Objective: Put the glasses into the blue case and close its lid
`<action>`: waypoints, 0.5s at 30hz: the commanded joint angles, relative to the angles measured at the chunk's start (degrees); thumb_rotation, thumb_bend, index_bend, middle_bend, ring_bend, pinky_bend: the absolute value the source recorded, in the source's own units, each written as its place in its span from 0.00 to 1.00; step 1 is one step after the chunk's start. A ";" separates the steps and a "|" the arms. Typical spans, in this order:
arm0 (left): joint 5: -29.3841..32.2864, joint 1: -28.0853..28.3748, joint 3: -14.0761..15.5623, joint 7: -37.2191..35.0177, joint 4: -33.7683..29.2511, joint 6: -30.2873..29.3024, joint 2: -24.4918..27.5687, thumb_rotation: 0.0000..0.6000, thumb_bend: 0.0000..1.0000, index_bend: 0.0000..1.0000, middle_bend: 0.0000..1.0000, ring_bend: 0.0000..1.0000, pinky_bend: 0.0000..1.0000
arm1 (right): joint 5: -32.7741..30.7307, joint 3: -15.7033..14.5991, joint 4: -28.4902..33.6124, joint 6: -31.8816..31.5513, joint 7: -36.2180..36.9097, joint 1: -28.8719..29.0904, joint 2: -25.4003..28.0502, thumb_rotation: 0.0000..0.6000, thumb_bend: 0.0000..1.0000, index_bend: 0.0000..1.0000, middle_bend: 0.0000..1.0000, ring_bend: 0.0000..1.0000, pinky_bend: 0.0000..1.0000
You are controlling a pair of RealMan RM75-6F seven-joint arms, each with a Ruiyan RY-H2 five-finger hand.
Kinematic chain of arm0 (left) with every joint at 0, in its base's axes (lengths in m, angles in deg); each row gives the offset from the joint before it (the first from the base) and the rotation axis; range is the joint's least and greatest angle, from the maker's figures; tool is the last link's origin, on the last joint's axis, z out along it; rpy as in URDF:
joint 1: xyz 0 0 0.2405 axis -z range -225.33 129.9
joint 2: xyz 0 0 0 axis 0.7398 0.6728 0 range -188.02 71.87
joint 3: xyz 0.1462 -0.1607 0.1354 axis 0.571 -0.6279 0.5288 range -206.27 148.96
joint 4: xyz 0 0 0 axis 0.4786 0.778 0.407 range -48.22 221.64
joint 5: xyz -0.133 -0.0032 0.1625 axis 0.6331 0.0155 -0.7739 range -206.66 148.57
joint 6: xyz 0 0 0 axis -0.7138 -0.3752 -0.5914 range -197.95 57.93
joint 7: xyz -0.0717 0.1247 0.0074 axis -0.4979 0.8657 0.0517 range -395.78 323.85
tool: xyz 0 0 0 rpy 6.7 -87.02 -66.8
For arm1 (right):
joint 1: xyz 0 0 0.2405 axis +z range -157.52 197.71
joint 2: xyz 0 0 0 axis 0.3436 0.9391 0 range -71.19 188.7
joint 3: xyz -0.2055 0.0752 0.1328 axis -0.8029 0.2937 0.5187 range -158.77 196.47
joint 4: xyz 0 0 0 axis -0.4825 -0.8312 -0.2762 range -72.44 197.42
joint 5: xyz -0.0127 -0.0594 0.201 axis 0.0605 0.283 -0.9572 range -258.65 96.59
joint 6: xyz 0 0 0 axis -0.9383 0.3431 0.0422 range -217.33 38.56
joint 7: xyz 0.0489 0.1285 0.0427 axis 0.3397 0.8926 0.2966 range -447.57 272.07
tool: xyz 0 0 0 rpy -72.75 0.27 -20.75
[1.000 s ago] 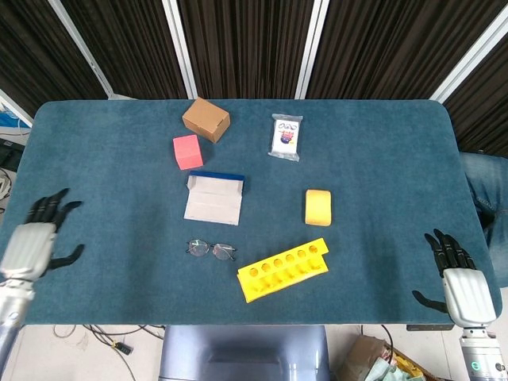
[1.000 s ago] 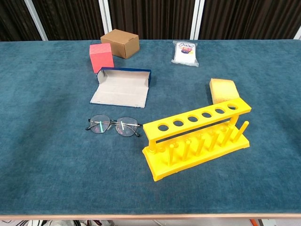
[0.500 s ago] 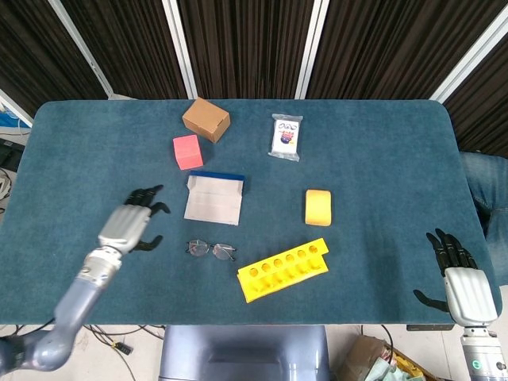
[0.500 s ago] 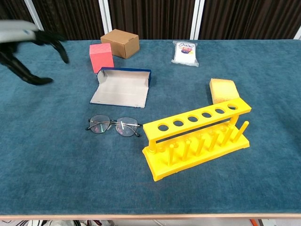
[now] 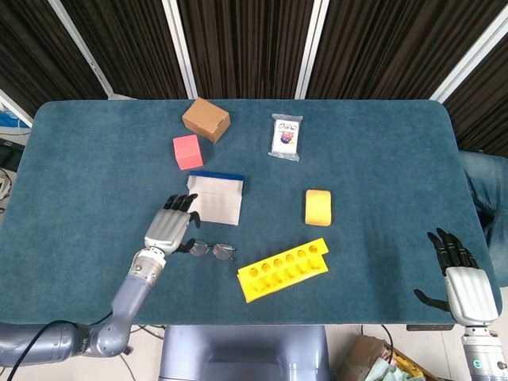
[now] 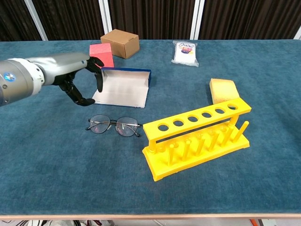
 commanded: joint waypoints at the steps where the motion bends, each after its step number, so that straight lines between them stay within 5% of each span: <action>1: 0.72 0.82 0.28 0.61 1.16 0.03 -1.29 1.00 0.33 0.47 0.07 0.00 0.00 | -0.06 0.02 0.04 0.08 0.06 0.03 0.05 1.00 0.00 0.00 0.00 0.00 0.18; 15: 4.19 3.45 1.28 2.32 5.02 0.54 -6.00 1.00 0.31 0.47 0.07 0.00 0.00 | -0.26 0.07 0.19 0.34 0.41 0.11 0.31 1.00 0.00 0.00 0.00 0.00 0.18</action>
